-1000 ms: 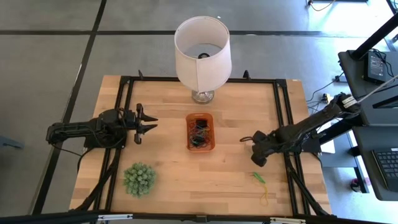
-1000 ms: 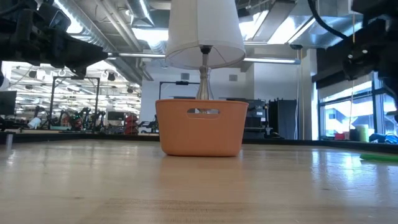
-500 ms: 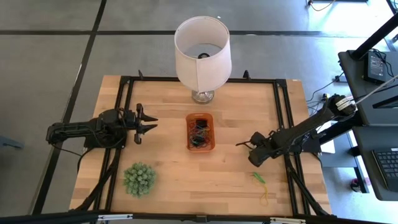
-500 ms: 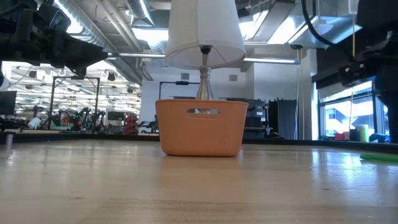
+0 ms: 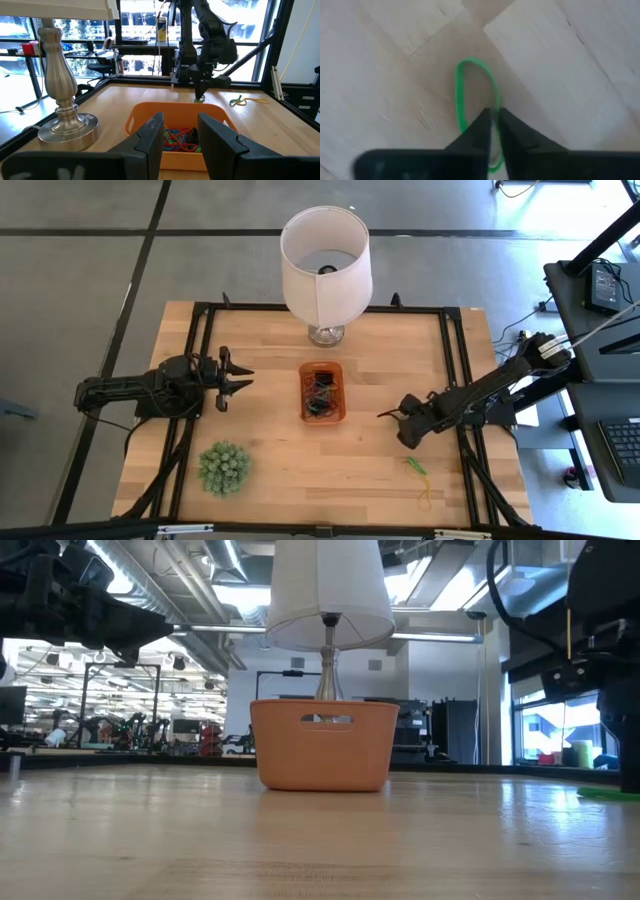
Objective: Pick and place rubber bands into bin
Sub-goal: Put the green rubber band into the orange bin
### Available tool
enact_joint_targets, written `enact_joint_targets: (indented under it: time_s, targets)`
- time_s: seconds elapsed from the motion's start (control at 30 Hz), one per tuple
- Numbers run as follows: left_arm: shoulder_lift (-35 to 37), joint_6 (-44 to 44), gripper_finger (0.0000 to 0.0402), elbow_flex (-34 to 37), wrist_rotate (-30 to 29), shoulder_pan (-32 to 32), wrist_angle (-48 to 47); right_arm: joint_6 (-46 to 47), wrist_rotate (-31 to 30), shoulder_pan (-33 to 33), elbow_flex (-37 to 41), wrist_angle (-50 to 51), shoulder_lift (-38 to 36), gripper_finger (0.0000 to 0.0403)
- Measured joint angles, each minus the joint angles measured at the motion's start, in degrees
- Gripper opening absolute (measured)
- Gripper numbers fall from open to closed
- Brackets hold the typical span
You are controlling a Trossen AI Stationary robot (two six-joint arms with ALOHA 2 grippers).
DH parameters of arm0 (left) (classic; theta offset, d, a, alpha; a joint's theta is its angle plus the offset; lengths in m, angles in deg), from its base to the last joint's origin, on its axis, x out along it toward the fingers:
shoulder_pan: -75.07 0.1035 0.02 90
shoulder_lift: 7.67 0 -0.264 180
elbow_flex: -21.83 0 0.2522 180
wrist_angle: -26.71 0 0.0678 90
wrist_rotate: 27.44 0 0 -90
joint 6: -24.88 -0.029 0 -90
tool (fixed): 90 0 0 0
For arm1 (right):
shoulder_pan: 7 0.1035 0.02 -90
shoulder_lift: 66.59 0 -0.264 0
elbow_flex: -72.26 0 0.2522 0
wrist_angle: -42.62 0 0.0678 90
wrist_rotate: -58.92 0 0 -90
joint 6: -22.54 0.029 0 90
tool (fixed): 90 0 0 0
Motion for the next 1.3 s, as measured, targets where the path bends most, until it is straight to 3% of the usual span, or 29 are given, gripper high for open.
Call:
enact_joint_targets:
  time_s: [0.07, 0.17, 0.37, 0.5, 0.7, 0.9, 1.07, 1.3]
  targets:
    - [0.00, 0.00, 0.0114, 0.00, 0.00, -0.02, -0.01, -1.79, 0.16, -0.02, -0.77, 0.14, -0.97, 0.0009]
    - [0.00, -0.01, 0.0114, 0.00, 0.00, -0.01, 0.02, -2.38, -0.14, -0.02, -2.55, 2.05, -2.22, 0.0008]
    - [0.00, -0.02, 0.0114, 0.00, -0.04, -0.02, -0.11, -2.51, -1.19, -0.02, -8.53, 12.66, -4.23, 0.0003]
    - [0.00, 0.00, 0.0114, 0.00, -0.02, 0.00, -0.09, -4.45, -5.33, -0.02, -15.30, 20.46, -4.16, 0.0002]
    - [0.00, -0.02, 0.0114, 0.00, 0.00, -0.02, -0.05, -12.55, -13.78, -2.09, -28.69, 24.38, -4.17, 0.0001]
    - [0.00, -0.01, 0.0114, 0.00, 0.00, 0.00, 0.03, -26.81, -16.88, -9.14, -41.34, 22.73, -2.20, 0.0001]
    - [0.00, -0.02, 0.0114, 0.00, 0.00, -0.01, 0.00, -40.83, -16.19, -16.26, -50.99, 18.50, 4.31, 0.0000]
    - [0.00, -0.02, 0.0114, 0.00, 0.00, 0.00, 0.02, -55.10, -5.55, -24.65, -60.67, 12.69, 18.74, 0.0000]
